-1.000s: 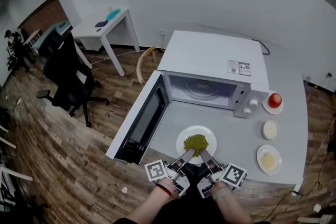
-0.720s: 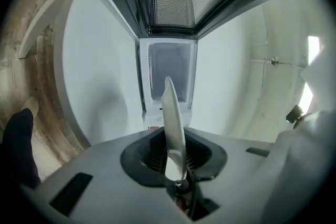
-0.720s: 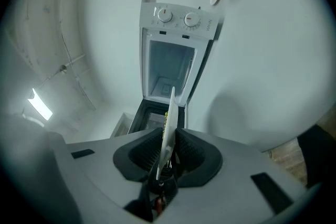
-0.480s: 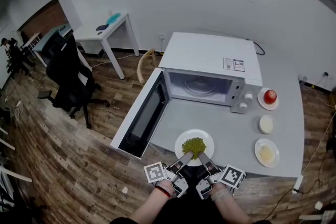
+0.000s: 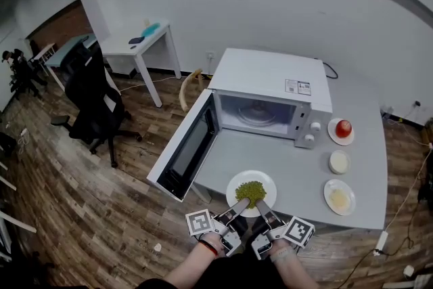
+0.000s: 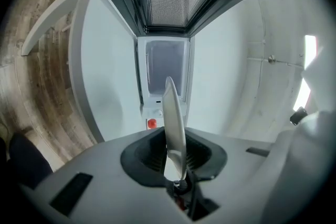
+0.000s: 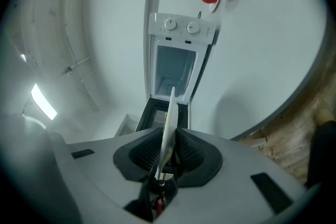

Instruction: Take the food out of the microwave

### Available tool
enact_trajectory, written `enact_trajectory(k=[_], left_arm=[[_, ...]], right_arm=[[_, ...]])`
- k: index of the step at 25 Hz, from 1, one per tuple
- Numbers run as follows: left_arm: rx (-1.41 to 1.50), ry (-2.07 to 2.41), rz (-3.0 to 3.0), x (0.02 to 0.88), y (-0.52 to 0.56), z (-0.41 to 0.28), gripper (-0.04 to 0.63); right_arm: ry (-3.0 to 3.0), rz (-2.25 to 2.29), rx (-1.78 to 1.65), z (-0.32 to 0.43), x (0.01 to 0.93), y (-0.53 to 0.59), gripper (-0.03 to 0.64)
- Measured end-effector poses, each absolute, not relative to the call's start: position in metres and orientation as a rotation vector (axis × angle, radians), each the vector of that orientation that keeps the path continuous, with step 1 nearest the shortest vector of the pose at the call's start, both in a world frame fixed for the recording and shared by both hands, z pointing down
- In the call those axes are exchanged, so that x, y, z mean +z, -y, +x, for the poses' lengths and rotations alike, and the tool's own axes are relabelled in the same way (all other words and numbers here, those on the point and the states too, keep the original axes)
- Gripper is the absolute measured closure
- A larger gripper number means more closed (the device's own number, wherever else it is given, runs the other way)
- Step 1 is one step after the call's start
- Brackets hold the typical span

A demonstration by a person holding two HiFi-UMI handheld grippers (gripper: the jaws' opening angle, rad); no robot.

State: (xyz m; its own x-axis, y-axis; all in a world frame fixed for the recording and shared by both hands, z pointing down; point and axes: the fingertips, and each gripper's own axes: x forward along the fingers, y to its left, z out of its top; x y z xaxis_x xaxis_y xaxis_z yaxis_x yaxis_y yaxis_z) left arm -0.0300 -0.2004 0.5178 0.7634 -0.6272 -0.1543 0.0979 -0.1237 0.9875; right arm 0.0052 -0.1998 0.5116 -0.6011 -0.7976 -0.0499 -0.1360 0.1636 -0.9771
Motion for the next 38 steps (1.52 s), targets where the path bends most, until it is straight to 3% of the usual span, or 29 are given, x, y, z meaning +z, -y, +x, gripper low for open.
enact_trajectory(k=[38], left_arm=[[-0.696,0.496,1.564,0.495,0.072,-0.022,0.529]], right_arm=[[-1.899,-0.848,-1.519,0.017,0.494,0.073,0.528]])
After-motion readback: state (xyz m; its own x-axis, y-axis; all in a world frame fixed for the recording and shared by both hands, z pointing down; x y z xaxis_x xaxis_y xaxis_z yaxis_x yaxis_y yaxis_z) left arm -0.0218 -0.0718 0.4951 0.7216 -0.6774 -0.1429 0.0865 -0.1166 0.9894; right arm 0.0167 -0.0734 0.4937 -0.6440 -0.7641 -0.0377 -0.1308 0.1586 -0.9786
